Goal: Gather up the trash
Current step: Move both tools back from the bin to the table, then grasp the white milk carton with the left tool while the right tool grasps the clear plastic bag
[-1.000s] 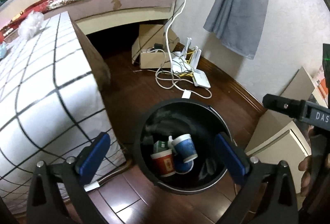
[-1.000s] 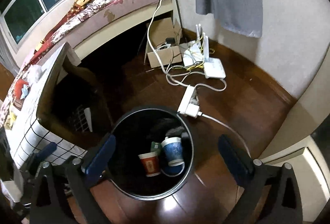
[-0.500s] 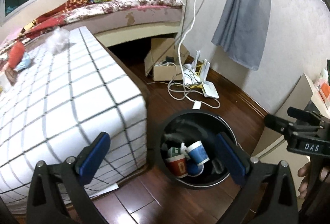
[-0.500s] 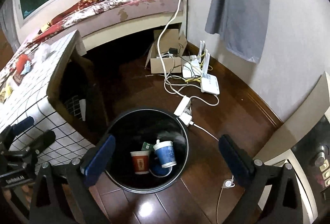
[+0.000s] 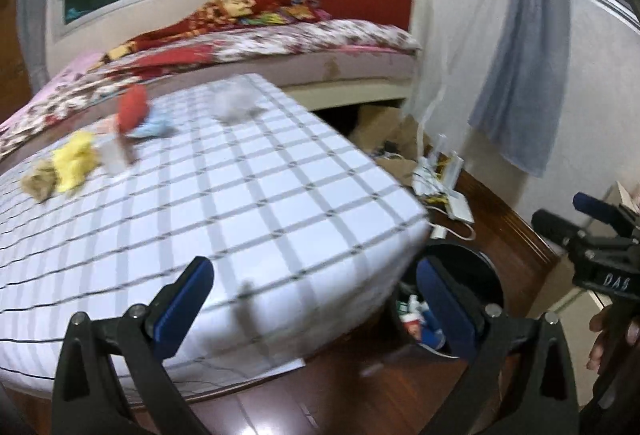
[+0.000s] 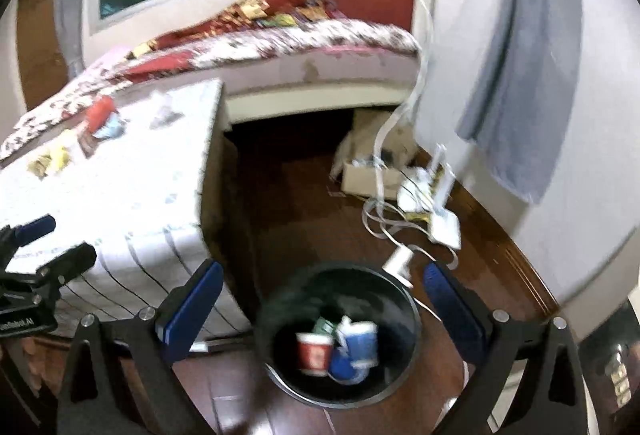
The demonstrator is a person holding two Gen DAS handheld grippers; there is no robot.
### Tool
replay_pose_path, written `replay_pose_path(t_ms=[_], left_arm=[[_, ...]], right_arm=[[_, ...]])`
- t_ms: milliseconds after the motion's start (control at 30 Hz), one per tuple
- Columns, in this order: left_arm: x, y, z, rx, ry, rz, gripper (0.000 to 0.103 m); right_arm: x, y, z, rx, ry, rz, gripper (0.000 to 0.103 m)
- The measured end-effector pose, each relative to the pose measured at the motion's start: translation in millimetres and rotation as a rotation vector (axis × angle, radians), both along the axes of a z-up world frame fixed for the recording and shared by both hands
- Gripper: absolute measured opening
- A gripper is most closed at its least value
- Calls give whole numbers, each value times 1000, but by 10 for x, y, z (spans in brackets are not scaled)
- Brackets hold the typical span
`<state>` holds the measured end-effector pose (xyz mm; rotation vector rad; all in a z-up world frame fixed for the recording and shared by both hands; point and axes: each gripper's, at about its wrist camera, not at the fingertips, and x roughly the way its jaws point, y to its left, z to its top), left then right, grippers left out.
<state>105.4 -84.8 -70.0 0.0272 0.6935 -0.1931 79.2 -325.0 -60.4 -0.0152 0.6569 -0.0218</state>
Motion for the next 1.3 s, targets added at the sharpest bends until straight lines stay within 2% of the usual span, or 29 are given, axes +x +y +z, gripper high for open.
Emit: replay_pose_path(t_ms=[200,267,467,633,733,767,800,867,1000,1067,1100,1133,1167,1200,1233,1300], left_arm=[[133,724,307,32,-39,149,102],[216,978,421,48,-58,214,102],[624,1504,404,52,-48,349,102],[1129,1777,204,-1,4,386,98],[1394,1845,73,-22,44,377,80],[1480,1862,34,-26,57,371,76],[1551,1873,-5,-30,66,367,76],[1683,1889,-81,-35,84,363,75],[1839,1903,-177,-44,112,363,74],[1922,1887,-222,-39,126,357,64],[1957,1880,-241,-33,130,353,61],[1984,1880,-257,-35,135,345,53],[2006,1889,-272,-45,138,331,43],[2011,1896,-274,-44,135,328,42],[2005,1898,-268,-45,133,325,39],[1979,1910,-244,-59,125,316,36]], right_arm=[[273,671,202,-15,-42,155,102],[438,896,261,-15,4,212,102],[1005,1317,416,32,9,253,102],[1678,1703,299,20,40,305,102],[2101,1898,132,19,84,327,97],[2223,1951,83,22,100,329,89],[2388,2019,19,38,119,329,86],[2556,2102,-47,43,133,330,85],[2899,2307,-206,3,176,339,85],[3037,2365,-265,-8,194,335,85],[3087,2379,-281,-11,197,331,83],[3128,2380,-293,-8,202,331,80],[3162,2385,-317,2,216,338,67],[3174,2374,-329,7,224,345,43],[3179,2366,-342,14,231,353,38],[3126,2341,-319,24,218,361,37]])
